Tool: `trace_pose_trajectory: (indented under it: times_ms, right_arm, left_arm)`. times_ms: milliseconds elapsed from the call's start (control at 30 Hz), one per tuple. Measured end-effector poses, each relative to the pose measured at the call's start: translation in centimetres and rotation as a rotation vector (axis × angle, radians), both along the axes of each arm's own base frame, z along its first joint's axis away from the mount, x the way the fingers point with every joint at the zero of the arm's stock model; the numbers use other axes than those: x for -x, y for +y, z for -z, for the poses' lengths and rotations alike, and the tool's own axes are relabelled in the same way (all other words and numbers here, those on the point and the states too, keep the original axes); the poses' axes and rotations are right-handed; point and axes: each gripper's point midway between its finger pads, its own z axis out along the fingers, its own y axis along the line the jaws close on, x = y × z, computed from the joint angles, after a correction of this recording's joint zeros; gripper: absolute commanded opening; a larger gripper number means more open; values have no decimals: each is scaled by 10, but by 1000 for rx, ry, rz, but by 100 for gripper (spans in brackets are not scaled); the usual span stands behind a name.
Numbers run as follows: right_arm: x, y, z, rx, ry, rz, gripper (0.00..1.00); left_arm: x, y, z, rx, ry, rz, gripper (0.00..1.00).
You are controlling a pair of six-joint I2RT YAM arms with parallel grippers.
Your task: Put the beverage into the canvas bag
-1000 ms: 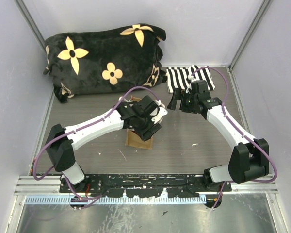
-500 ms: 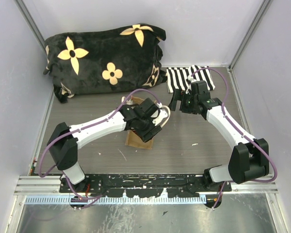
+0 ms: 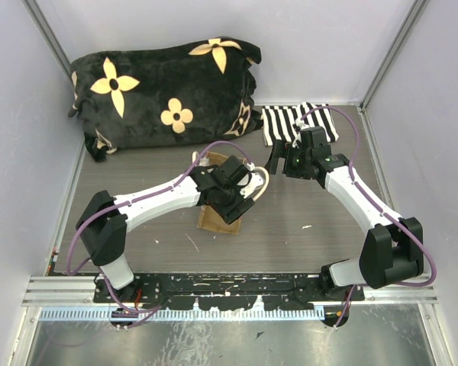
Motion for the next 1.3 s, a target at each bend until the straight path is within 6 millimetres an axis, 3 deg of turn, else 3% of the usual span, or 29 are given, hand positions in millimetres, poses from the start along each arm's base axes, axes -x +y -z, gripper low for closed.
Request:
trace_pose_trajectory:
  times_ms: [100, 400, 1300]
  right_arm:
    - [0, 0, 1, 1, 3, 0, 100]
    - [-2, 1, 10, 5, 29, -2, 100]
    - [-13, 6, 4, -5, 24, -12, 100]
  left_arm:
    - [0, 0, 0, 0, 1, 0, 67]
    - [0, 0, -2, 4, 7, 1, 81]
    - [10, 0, -46, 59, 12, 30, 81]
